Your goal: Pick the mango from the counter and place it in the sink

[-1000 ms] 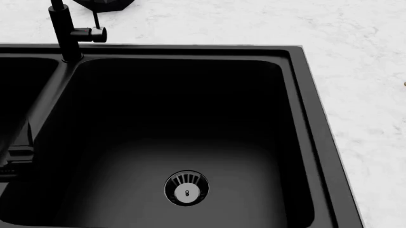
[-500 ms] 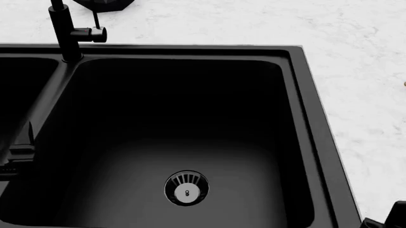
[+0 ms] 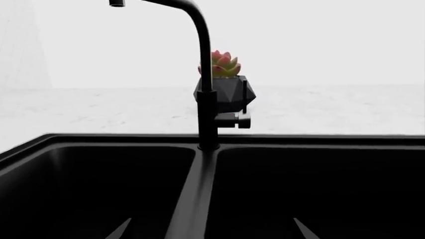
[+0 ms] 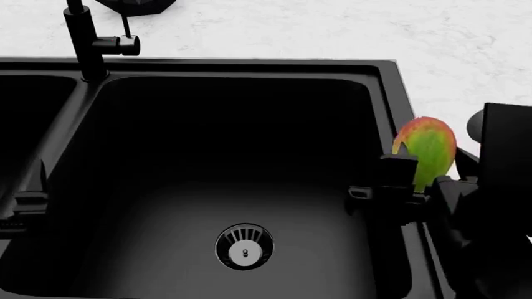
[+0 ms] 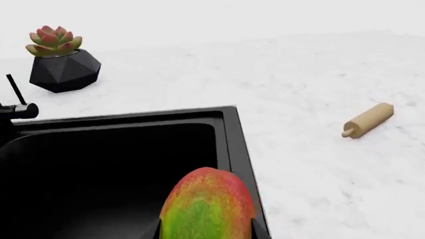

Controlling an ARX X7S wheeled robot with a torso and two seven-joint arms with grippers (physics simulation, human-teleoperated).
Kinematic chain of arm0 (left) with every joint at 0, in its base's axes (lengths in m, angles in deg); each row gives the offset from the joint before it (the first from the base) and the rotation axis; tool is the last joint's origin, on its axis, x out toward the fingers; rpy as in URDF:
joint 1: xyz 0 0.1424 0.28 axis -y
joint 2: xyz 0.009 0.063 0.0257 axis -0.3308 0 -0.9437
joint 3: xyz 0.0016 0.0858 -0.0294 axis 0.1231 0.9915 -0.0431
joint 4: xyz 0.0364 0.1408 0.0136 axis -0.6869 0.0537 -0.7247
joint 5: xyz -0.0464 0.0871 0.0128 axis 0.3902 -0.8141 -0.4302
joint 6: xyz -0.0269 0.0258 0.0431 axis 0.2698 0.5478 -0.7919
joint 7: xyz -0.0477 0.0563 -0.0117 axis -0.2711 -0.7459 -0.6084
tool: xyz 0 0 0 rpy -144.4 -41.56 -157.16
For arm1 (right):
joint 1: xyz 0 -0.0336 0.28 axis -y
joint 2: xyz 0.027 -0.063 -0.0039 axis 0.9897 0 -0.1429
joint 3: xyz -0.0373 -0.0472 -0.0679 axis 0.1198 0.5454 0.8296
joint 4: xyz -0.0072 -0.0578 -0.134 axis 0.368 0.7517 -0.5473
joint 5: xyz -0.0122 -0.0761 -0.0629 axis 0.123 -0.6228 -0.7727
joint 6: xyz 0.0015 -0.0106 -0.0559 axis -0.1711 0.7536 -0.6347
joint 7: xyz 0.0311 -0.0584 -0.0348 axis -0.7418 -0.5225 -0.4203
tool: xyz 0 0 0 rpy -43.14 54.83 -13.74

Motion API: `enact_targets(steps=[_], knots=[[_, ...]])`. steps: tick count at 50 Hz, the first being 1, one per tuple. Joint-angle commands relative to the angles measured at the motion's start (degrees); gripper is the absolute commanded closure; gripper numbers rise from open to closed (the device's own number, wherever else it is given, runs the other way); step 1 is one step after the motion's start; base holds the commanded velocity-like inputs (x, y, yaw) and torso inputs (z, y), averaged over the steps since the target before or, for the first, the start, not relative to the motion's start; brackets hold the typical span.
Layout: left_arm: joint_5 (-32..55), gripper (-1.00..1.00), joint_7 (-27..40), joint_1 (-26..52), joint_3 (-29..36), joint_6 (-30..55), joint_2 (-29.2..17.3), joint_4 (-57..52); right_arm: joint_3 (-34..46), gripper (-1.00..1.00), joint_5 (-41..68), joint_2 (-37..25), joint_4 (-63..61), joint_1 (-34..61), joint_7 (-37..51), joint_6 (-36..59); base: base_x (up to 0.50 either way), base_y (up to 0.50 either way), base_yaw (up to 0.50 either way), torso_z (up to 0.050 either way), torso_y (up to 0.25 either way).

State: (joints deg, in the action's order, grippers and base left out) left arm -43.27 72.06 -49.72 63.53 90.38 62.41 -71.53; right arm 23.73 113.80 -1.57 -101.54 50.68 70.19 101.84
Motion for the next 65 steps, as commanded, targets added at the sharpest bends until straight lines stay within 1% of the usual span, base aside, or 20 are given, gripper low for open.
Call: enact_targets(steps=[1,16,17,21,25,28,35,37,48,52,65], knots=[[0.15,-1.00,0.11,-0.43,0.10,-0.29,-0.10,-0.09,9.78,1.00,-8.98,6.15,6.38,7.02,-11.39,-2.45,0.00,0.00,0.00,0.000,0.000],[0.52,-1.00,0.11,0.69,0.54,-0.18,-0.19,0.20,18.51,1.00,-10.29,10.62,16.37,16.49,-19.69,0.99,0.00,0.00,0.00,0.000,0.000],[0.58,-1.00,0.08,0.79,0.57,-0.18,-0.17,0.23,17.00,1.00,-7.89,11.77,18.40,16.62,-17.01,2.02,0.00,0.00,0.00,0.000,0.000],[0.74,-1.00,0.03,1.07,0.71,-0.03,-0.25,0.14,20.00,1.00,-9.46,12.76,20.80,19.48,-19.27,2.86,0.00,0.00,0.00,0.000,0.000],[0.91,-1.00,0.01,1.04,0.59,-0.02,-0.43,-0.03,22.60,1.00,-11.54,14.09,24.78,21.87,-22.14,2.55,0.00,0.00,0.00,0.000,0.000],[0.98,-1.00,0.10,0.95,0.57,0.02,-0.46,-0.13,25.58,1.00,-13.56,15.31,29.06,23.73,-25.87,2.23,0.00,0.00,0.00,0.000,0.000],[1.08,-1.00,0.23,1.18,0.79,0.18,-0.52,-0.22,30.80,1.00,-18.79,17.79,38.51,26.36,-33.51,-1.36,0.00,0.00,0.00,0.000,0.000],[1.09,-1.00,0.25,1.33,0.87,0.20,-0.55,-0.15,32.83,1.00,-20.25,18.94,42.21,27.29,-36.90,-2.39,0.00,0.00,0.00,0.000,0.000],[1.20,-1.00,0.37,1.32,1.10,0.05,-0.60,-0.08,39.31,1.00,-25.32,23.80,54.87,29.46,-47.18,-7.14,0.00,0.00,0.00,0.000,0.000],[1.28,-1.00,0.46,1.03,1.12,0.00,-0.59,-0.21,40.41,1.00,-26.12,24.51,57.30,29.33,-49.12,-8.21,0.00,0.00,0.00,0.000,0.000],[1.23,-1.00,0.61,1.52,1.87,0.09,-0.65,0.08,44.12,1.00,-26.40,25.75,57.73,27.35,-51.81,-6.92,0.00,0.00,0.00,0.000,0.000]])
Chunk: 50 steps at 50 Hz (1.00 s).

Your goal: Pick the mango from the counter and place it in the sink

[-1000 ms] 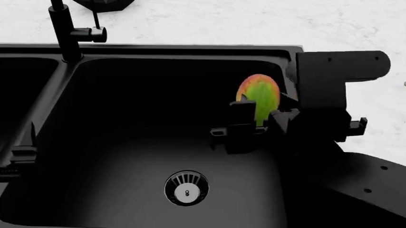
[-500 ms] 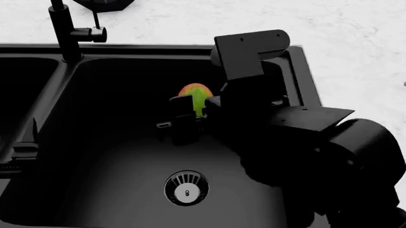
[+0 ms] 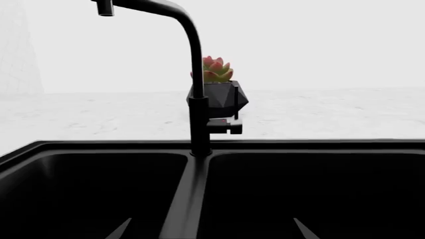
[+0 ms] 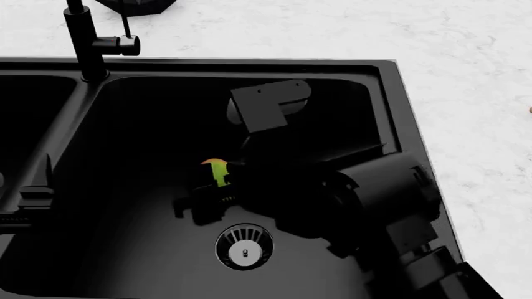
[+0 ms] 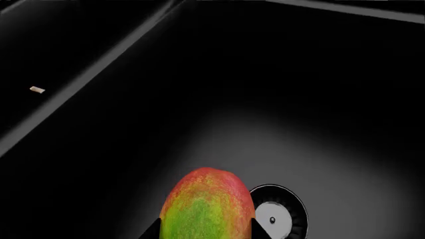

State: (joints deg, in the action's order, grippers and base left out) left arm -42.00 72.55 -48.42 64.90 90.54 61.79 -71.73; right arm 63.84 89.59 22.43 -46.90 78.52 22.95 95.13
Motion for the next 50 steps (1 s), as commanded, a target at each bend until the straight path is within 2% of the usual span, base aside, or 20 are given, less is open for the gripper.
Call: enact_targets(steps=[1,32,50], knots=[[0.04,-1.00,0.14,0.12,0.47,-0.11,0.05,0.30,4.99,1.00,-2.68,1.99,3.41,-0.68,-5.14,-0.16,0.00,0.00,0.00,0.000,0.000],[1.20,-1.00,0.50,-1.69,-0.71,-0.88,-0.44,-0.92,14.43,1.00,-8.08,3.80,7.60,-4.27,-7.14,-1.17,0.00,0.00,0.00,0.000,0.000],[1.59,-1.00,1.02,-1.40,-0.55,-0.14,-0.81,-1.46,16.42,1.00,-9.79,5.31,14.22,-3.74,-10.11,-3.76,0.00,0.00,0.00,0.000,0.000]])
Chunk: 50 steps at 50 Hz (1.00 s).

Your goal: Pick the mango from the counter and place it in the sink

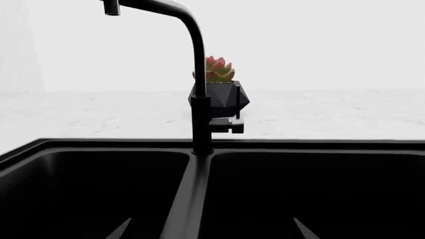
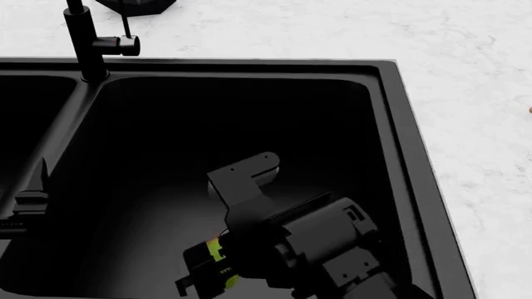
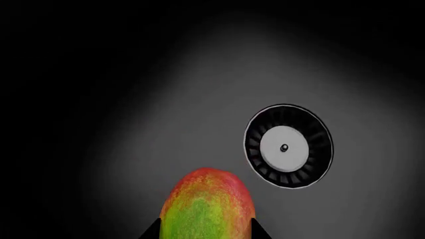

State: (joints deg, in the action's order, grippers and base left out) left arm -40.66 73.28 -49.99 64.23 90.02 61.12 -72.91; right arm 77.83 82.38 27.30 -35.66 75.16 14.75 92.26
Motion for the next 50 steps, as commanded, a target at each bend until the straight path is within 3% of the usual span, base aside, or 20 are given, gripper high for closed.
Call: enact_targets(steps=[1,4,5,50], knots=[[0.25,-1.00,0.31,0.18,0.14,0.38,-0.17,-0.31,2.39,1.00,-2.51,0.40,2.97,-0.35,-1.94,-0.87,0.00,0.00,0.00,0.000,0.000],[0.25,-1.00,0.30,0.21,0.23,0.29,-0.17,-0.17,1.94,1.00,-2.06,0.29,2.91,-0.33,-1.70,-0.69,0.00,0.00,0.00,0.000,0.000],[0.29,-1.00,0.32,0.19,0.26,0.34,-0.19,-0.27,1.92,-1.00,-1.84,0.18,2.53,-0.26,-1.84,-0.43,0.00,0.00,0.00,0.000,0.000],[0.83,-1.00,1.07,0.45,1.01,0.39,-0.52,-0.54,-5.24,-1.00,2.27,-2.54,-1.19,2.69,2.71,-3.75,0.00,0.00,0.00,0.000,0.000]])
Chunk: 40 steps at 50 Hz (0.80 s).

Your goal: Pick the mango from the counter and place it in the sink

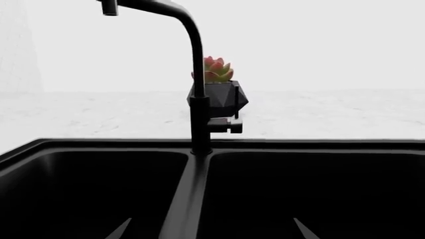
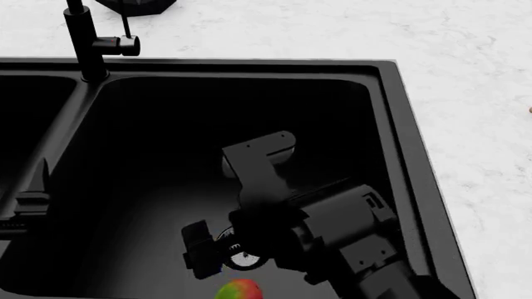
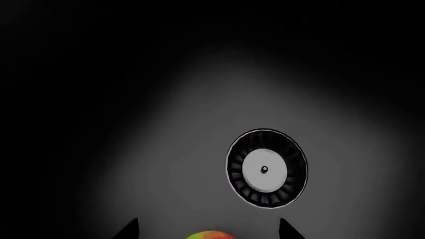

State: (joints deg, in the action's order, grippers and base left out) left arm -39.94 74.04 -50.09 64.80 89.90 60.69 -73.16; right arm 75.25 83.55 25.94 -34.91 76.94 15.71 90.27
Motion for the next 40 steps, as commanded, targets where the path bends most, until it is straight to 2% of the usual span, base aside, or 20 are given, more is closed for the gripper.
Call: enact_targets(steps=[1,23,40], knots=[[0.07,-1.00,0.22,0.51,0.42,0.29,-0.12,-0.10,-2.89,-1.00,1.19,-1.19,-2.16,1.27,1.98,-1.82,0.00,0.00,0.00,0.000,0.000],[0.19,-1.00,0.36,0.72,0.72,-0.24,-0.22,0.62,-11.12,-1.00,8.13,-5.24,-14.93,1.82,9.49,-0.62,0.00,0.00,0.00,0.000,0.000],[1.14,-1.00,0.77,0.47,0.12,0.67,-0.76,-0.67,-19.93,-1.00,18.24,-11.35,-33.36,-2.14,19.59,2.56,0.00,0.00,0.00,0.000,0.000]])
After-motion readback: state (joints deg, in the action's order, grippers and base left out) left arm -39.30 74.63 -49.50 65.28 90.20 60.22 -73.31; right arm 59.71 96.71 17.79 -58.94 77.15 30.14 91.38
